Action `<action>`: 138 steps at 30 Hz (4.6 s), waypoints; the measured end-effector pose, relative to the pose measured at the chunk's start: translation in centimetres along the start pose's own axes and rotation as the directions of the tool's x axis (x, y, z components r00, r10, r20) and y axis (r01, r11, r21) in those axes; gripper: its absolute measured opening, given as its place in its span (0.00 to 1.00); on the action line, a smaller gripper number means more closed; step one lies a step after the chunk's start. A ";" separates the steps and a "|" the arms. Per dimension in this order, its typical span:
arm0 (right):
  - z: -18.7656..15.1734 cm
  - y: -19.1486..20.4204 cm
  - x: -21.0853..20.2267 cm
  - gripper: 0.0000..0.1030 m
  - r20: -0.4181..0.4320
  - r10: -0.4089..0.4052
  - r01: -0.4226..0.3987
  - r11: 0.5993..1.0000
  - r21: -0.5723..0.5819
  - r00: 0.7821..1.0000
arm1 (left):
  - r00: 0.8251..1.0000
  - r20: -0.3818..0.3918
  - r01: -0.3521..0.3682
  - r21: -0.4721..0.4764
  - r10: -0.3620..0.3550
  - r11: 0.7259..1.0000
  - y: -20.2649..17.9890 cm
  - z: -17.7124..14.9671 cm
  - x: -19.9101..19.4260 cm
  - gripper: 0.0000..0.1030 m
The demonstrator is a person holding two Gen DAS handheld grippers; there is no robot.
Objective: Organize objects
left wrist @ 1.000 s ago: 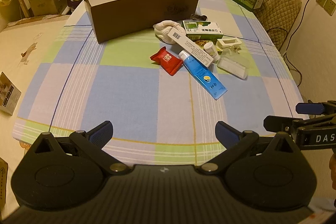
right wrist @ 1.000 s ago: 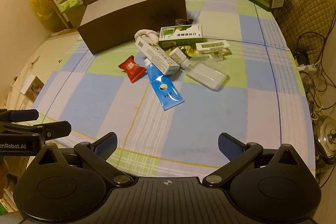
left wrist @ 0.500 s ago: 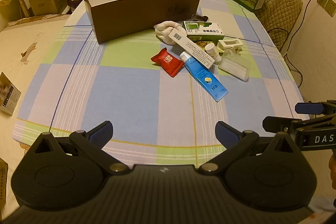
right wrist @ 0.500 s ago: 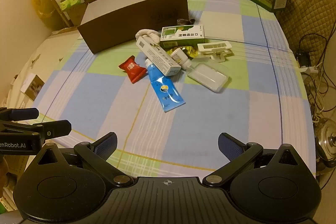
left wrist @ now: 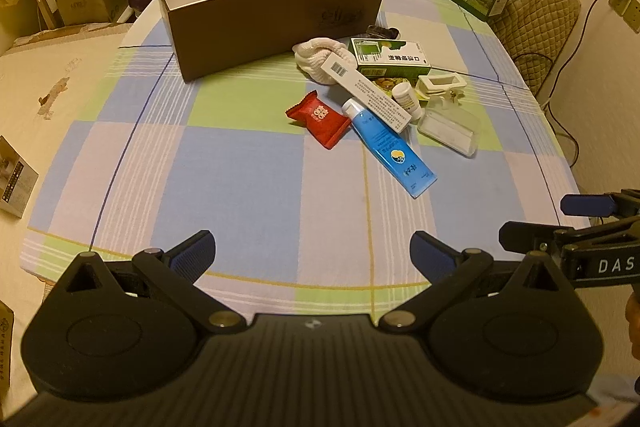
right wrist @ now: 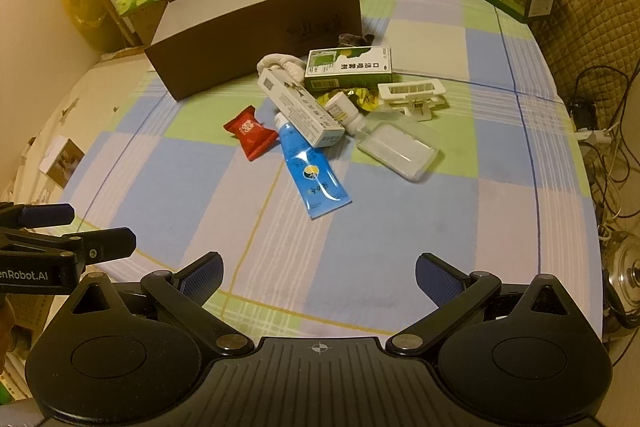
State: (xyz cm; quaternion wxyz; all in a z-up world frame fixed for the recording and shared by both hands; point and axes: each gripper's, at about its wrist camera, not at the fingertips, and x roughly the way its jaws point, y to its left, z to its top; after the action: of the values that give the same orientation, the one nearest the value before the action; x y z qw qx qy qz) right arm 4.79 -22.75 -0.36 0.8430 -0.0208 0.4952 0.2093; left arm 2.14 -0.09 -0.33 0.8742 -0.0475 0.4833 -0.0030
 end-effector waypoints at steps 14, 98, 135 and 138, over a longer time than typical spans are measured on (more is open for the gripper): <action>1.3 -1.6 1.4 0.98 -0.025 0.008 -0.008 1.000 -0.013 1.000 | 1.000 -0.016 -0.008 -0.015 0.008 1.000 -0.6 1.4 1.5 0.99; 7.0 -13.9 12.8 0.52 -0.012 -0.059 0.057 0.991 -0.124 0.998 | 0.994 -0.047 -0.111 -0.239 0.103 0.965 1.3 10.9 19.6 0.79; 7.4 -13.5 12.3 0.51 -0.001 0.061 -0.061 0.985 -0.161 0.998 | 0.997 -0.041 -0.071 -0.198 0.064 0.978 0.6 6.7 12.9 0.22; 7.7 -12.9 11.1 0.51 0.029 0.081 -0.076 0.987 -0.140 0.996 | 0.998 -0.014 -0.056 -0.194 0.054 0.979 1.0 7.7 11.6 0.22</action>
State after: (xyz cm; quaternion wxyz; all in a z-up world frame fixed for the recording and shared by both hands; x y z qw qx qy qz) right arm 20.69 -28.96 -7.99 0.8389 -0.0563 0.4654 0.2765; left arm 14.74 0.90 -6.12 0.8631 -0.1189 0.4861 0.0682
